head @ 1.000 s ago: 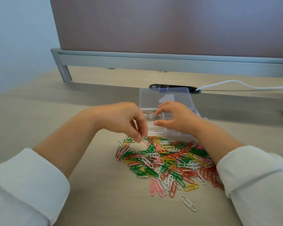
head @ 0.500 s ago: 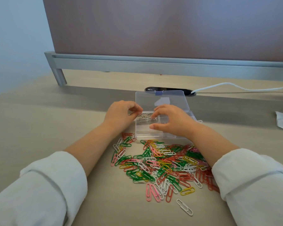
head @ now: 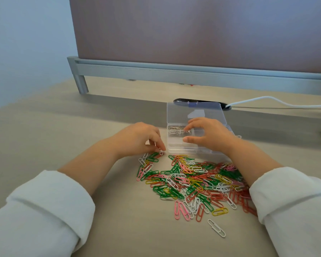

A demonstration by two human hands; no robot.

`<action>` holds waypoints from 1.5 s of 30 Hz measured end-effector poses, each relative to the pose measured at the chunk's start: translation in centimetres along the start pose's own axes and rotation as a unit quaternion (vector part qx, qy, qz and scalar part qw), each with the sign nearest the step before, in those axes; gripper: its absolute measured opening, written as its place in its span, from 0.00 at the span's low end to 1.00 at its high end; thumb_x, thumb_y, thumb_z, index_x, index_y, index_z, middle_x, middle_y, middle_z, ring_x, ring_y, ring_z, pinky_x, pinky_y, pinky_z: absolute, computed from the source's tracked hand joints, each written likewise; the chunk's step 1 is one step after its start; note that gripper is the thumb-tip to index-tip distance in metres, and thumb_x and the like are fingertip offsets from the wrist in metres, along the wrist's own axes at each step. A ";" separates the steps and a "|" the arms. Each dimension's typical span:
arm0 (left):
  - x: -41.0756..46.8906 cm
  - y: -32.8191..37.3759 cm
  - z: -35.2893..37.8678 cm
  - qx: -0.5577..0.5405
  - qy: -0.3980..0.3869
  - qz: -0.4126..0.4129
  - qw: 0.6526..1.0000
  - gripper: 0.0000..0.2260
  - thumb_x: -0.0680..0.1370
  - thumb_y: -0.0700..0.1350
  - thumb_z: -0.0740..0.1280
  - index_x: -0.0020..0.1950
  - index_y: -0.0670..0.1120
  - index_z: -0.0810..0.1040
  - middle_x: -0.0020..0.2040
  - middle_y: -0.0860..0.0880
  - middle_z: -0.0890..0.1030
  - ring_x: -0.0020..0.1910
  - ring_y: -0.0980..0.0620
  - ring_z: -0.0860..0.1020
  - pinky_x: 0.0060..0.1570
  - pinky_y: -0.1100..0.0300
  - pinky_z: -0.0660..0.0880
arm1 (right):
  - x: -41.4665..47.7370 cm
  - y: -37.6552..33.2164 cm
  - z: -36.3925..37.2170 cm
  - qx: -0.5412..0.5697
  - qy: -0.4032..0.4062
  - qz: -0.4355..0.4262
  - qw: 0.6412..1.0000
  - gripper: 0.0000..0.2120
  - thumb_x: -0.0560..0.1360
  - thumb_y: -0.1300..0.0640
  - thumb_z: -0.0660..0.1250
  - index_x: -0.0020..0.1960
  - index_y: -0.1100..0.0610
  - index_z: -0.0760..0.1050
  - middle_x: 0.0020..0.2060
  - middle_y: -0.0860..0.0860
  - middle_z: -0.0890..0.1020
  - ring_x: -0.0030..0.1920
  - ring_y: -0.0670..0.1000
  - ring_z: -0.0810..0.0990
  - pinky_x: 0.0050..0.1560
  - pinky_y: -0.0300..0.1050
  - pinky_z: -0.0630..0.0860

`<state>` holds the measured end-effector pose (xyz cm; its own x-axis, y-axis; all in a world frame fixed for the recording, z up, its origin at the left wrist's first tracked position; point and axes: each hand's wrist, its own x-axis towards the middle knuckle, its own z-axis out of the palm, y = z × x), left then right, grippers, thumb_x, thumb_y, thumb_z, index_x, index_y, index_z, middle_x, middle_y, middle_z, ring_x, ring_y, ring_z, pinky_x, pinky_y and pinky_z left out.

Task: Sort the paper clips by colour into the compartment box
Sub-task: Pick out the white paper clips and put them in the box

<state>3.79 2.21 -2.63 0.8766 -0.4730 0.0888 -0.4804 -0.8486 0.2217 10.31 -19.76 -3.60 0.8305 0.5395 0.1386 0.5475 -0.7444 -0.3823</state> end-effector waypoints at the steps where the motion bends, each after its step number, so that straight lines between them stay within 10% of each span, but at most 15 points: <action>1: 0.0 0.2 0.0 0.022 -0.001 0.000 1.000 0.08 0.74 0.44 0.69 0.50 0.54 0.83 0.45 0.56 0.79 0.39 0.60 0.73 0.40 0.66 0.68 | -0.1 0.0 -0.1 -0.006 -0.002 0.002 1.000 0.18 0.71 0.43 0.68 0.59 0.48 0.77 0.68 0.48 0.71 0.68 0.49 0.68 0.69 0.46 0.61; 9: 0.3 1.0 0.4 0.111 0.000 0.005 0.994 0.07 0.76 0.46 0.64 0.51 0.51 0.80 0.52 0.54 0.76 0.50 0.55 0.75 0.44 0.61 0.70 | -0.6 -0.8 -0.7 -0.052 -0.001 -0.009 0.999 0.19 0.71 0.46 0.69 0.60 0.51 0.76 0.65 0.50 0.73 0.65 0.50 0.70 0.65 0.45 0.65; 13: 0.1 0.9 0.5 0.043 0.071 0.009 0.996 0.03 0.76 0.41 0.63 0.47 0.45 0.76 0.47 0.51 0.79 0.42 0.55 0.74 0.41 0.68 0.68 | -2.0 -2.2 -2.1 -0.001 0.066 -0.056 0.996 0.06 0.71 0.55 0.71 0.46 0.56 0.81 0.43 0.49 0.79 0.40 0.44 0.74 0.48 0.41 0.73; 16: -0.7 1.2 0.2 0.010 0.087 -0.008 0.996 0.06 0.76 0.40 0.63 0.51 0.47 0.75 0.42 0.56 0.78 0.36 0.61 0.71 0.42 0.65 0.72 | -3.2 -3.3 -2.7 0.011 -0.041 -0.058 0.997 0.03 0.70 0.58 0.73 0.42 0.57 0.82 0.31 0.41 0.77 0.31 0.37 0.74 0.34 0.27 0.70; 20: -2.3 1.8 0.4 0.027 0.076 -0.026 0.996 0.18 0.79 0.39 0.58 0.67 0.52 0.70 0.44 0.54 0.75 0.41 0.57 0.71 0.44 0.63 0.67 | -4.0 -4.1 -1.9 -0.040 -0.102 -0.042 0.993 0.05 0.70 0.58 0.73 0.46 0.54 0.83 0.32 0.40 0.77 0.33 0.37 0.73 0.36 0.28 0.70; 31: -4.9 1.2 1.6 -0.045 0.112 -0.138 0.983 0.05 0.79 0.38 0.58 0.47 0.47 0.70 0.41 0.53 0.76 0.41 0.51 0.74 0.41 0.63 0.65 | -4.7 -4.6 -1.2 -0.051 -0.096 -0.052 0.993 0.03 0.72 0.58 0.70 0.45 0.54 0.82 0.34 0.42 0.76 0.38 0.42 0.74 0.36 0.27 0.67; 36: -4.7 1.2 1.2 -0.033 0.083 -0.156 0.984 0.11 0.80 0.38 0.52 0.55 0.47 0.71 0.39 0.53 0.73 0.41 0.51 0.72 0.39 0.62 0.62 | -4.8 -4.7 -1.1 -0.036 -0.108 -0.051 0.992 0.06 0.72 0.55 0.70 0.48 0.54 0.83 0.36 0.43 0.78 0.35 0.38 0.73 0.37 0.31 0.70; 45: -5.4 0.6 0.1 -0.025 -0.010 -0.086 0.996 0.04 0.74 0.45 0.69 0.46 0.54 0.76 0.40 0.59 0.73 0.33 0.62 0.70 0.35 0.75 0.66 | -4.8 -4.8 -0.7 -0.034 -0.094 -0.046 0.994 0.06 0.74 0.57 0.68 0.48 0.56 0.82 0.36 0.44 0.77 0.35 0.39 0.72 0.35 0.29 0.66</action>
<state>-1.27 4.20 -3.08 0.9446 -0.3271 0.0272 -0.3213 -0.9045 0.2806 3.81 -19.04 -1.79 0.7463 0.6655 -0.0064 0.6307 -0.7102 -0.3128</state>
